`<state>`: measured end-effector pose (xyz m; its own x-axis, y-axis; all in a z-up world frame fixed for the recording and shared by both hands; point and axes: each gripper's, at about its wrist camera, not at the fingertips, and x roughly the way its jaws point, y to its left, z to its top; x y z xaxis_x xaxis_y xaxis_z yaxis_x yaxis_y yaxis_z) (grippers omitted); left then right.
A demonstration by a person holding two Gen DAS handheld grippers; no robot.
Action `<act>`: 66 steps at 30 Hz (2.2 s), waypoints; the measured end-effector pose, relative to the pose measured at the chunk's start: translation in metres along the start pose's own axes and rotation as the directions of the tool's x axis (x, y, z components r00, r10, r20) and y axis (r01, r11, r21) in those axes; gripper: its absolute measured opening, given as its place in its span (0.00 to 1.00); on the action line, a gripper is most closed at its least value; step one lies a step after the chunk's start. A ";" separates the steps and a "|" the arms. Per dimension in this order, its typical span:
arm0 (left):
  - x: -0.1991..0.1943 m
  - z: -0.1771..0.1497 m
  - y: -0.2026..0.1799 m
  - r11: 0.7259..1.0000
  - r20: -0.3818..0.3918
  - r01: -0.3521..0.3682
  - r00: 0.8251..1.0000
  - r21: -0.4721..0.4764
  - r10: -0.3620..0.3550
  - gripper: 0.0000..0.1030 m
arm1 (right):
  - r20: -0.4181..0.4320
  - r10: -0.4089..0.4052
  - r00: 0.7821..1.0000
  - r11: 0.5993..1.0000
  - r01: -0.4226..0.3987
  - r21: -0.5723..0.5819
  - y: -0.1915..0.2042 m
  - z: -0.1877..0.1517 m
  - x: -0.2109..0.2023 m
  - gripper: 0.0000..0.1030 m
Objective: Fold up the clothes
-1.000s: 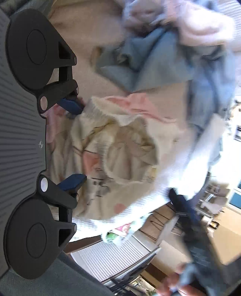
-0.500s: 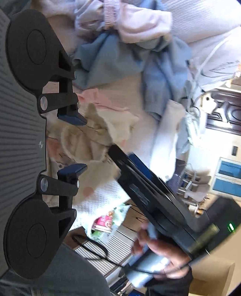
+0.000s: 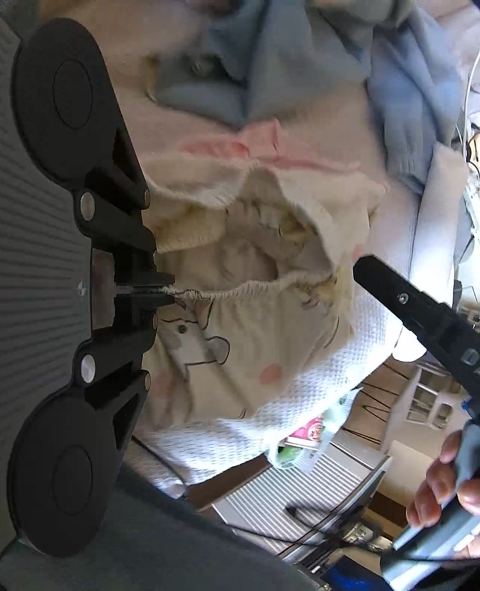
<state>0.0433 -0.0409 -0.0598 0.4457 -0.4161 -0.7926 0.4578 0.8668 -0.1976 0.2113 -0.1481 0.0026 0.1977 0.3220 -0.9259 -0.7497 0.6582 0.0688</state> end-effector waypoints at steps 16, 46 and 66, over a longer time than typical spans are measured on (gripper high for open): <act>-0.021 -0.011 0.006 1.000 0.016 -0.007 1.000 -0.031 0.008 0.03 | -0.052 -0.110 0.993 0.990 0.105 -0.092 0.019 0.024 0.050 0.03; 0.006 0.018 0.016 1.000 0.062 0.005 0.998 -0.011 -0.004 0.29 | -0.018 -0.003 1.000 0.999 0.002 -0.041 0.023 0.005 0.054 0.39; -0.001 0.015 0.058 0.974 0.056 -0.070 0.995 -0.214 0.084 0.12 | 0.029 -0.049 0.998 0.992 0.045 0.119 -0.007 0.031 0.072 0.30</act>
<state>0.0813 0.0060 -0.0622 0.5248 -0.3563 -0.7731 0.2497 0.9327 -0.2603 0.2504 -0.1090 -0.0529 0.2525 0.3093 -0.9168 -0.6597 0.7482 0.0707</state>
